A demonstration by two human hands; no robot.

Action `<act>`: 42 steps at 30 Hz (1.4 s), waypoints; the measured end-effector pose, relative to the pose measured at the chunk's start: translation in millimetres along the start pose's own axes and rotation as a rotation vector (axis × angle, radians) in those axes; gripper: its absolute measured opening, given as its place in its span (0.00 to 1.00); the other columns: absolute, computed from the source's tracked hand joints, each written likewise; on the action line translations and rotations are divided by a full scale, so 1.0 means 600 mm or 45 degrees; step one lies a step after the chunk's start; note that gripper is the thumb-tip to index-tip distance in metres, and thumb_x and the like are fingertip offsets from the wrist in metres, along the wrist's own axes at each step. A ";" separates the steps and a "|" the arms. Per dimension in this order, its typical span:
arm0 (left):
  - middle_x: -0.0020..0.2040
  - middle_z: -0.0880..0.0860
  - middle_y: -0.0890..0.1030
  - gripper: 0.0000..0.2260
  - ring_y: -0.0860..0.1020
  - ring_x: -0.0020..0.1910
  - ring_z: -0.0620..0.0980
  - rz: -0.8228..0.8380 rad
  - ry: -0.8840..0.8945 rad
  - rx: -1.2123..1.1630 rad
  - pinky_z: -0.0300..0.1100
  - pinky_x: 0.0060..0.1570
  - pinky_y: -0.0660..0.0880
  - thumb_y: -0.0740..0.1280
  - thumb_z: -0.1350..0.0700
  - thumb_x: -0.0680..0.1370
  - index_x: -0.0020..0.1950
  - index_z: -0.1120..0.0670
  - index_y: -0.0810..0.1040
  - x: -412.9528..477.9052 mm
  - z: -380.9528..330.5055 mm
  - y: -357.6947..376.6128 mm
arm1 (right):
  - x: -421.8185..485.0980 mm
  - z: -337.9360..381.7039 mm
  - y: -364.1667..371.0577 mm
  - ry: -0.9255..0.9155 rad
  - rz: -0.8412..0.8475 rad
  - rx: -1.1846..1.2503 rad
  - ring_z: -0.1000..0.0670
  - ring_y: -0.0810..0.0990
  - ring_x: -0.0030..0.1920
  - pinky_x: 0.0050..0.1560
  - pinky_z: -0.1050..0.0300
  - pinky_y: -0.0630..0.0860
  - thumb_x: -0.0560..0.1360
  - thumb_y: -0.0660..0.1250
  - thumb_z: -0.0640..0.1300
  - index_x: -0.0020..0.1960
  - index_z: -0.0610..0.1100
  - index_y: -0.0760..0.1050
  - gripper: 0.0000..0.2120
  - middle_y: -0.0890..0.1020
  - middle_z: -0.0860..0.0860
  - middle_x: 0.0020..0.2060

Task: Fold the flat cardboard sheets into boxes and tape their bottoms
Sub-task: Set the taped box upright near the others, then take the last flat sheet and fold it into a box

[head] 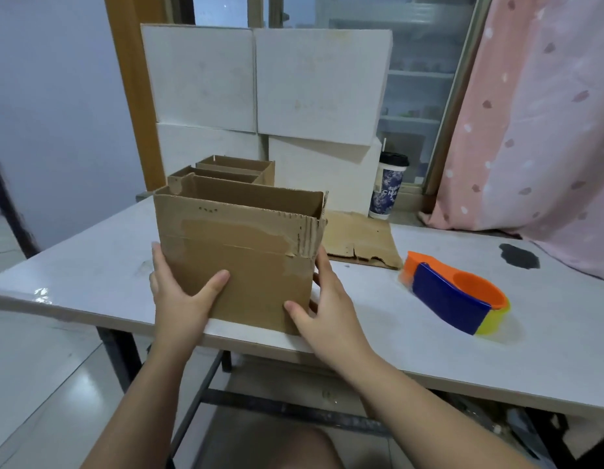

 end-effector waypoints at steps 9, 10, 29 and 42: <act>0.75 0.50 0.53 0.51 0.59 0.72 0.53 -0.024 -0.044 0.140 0.52 0.68 0.60 0.75 0.44 0.68 0.75 0.40 0.38 0.106 0.045 -0.059 | 0.089 0.026 0.092 -0.010 0.076 0.002 0.54 0.65 0.71 0.70 0.55 0.65 0.72 0.72 0.44 0.74 0.67 0.39 0.49 0.65 0.58 0.73; 0.75 0.49 0.52 0.52 0.60 0.72 0.52 -0.015 -0.045 0.138 0.52 0.68 0.60 0.75 0.44 0.68 0.75 0.40 0.38 0.116 0.050 -0.063 | 0.097 0.028 0.102 -0.008 0.072 0.010 0.54 0.66 0.71 0.70 0.54 0.66 0.72 0.72 0.44 0.74 0.67 0.40 0.49 0.65 0.57 0.73; 0.73 0.61 0.54 0.47 0.56 0.70 0.54 -0.326 0.495 0.590 0.49 0.69 0.59 0.76 0.50 0.68 0.77 0.56 0.49 0.108 0.030 -0.046 | 0.130 -0.010 0.127 0.124 -0.012 0.154 0.60 0.78 0.40 0.38 0.74 0.70 0.70 0.74 0.52 0.69 0.61 0.63 0.32 0.75 0.59 0.50; 0.62 0.46 0.76 0.13 0.75 0.54 0.39 0.602 0.116 -0.039 0.36 0.53 0.73 0.62 0.57 0.78 0.62 0.45 0.71 -0.007 -0.053 0.246 | 0.114 -0.097 -0.048 0.178 -0.348 -0.083 0.53 0.74 0.58 0.58 0.57 0.72 0.76 0.63 0.40 0.56 0.48 0.76 0.10 0.77 0.53 0.55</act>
Point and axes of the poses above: each hand's wrist, its own x-axis towards the middle knuckle, its own y-axis out of the palm, z = x × y, the point moved 4 cm from there along x, towards the middle knuckle
